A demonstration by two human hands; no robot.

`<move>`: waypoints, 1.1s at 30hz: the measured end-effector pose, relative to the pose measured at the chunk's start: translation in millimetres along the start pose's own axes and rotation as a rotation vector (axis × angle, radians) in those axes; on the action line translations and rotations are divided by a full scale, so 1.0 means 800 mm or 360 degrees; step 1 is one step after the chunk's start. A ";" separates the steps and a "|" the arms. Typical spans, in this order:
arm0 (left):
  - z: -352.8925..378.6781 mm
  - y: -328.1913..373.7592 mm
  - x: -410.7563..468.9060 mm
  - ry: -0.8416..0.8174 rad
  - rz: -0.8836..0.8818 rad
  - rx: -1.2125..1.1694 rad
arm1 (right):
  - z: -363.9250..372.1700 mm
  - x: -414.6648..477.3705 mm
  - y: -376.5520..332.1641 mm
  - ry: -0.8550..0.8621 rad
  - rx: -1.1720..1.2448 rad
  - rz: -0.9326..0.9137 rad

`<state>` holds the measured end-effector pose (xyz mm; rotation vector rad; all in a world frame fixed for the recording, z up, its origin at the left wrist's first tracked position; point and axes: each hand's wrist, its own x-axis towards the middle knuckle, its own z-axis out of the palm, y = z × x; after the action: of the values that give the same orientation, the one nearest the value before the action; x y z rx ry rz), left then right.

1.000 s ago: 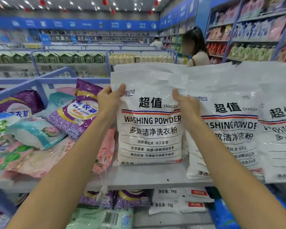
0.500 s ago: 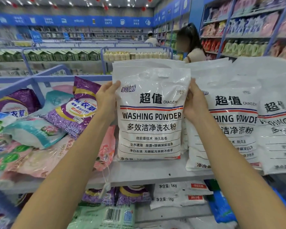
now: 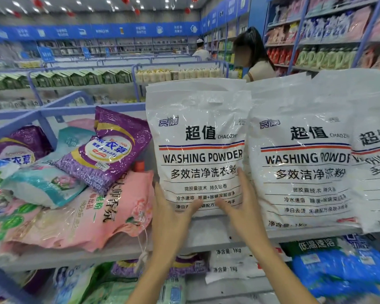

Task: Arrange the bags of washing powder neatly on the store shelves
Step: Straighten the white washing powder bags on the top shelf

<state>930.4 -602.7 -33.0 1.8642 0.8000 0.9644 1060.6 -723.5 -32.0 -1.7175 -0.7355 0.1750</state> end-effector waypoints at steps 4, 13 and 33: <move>0.012 -0.009 0.002 0.0038 -0.0122 0.0166 | -0.012 0.012 0.005 -0.0019 0.0050 0.0020; 0.004 -0.015 -0.003 0.0018 -0.0048 0.0146 | -0.001 -0.003 0.008 0.0037 -0.0106 -0.0021; -0.083 -0.036 -0.192 0.0313 -0.0087 0.0528 | 0.048 -0.164 0.030 -0.0137 -0.0032 -0.0463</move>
<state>793.5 -689.6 -83.4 2.0339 1.1830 1.0408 947.5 -766.7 -99.5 -1.6084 -1.0437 0.0402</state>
